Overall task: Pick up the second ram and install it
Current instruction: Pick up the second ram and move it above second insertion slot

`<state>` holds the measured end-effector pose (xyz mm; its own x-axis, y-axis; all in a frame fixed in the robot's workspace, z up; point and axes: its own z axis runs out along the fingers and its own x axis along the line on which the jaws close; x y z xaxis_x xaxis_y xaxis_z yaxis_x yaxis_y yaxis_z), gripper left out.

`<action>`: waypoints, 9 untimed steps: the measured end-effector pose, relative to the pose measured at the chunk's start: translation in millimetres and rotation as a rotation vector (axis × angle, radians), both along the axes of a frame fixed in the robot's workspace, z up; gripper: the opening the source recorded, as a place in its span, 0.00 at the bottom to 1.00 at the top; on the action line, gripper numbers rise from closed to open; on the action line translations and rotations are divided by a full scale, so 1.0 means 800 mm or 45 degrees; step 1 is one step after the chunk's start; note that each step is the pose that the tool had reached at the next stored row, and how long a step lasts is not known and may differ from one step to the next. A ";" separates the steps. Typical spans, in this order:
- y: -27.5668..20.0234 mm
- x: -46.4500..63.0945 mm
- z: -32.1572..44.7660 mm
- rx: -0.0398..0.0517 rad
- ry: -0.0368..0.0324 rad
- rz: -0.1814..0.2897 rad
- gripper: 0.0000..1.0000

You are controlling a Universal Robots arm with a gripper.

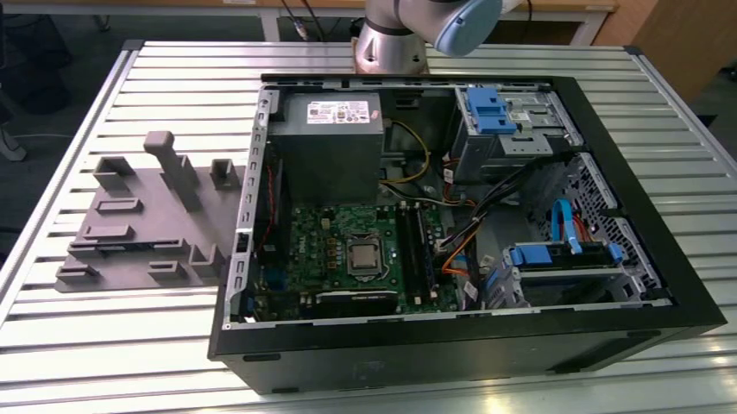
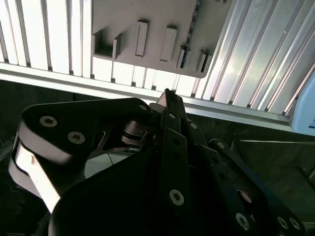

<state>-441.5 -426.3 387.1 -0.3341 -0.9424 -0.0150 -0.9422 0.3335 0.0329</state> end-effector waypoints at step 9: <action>0.0000 0.000 -0.0042 0.000 -0.0034 0.173 0.11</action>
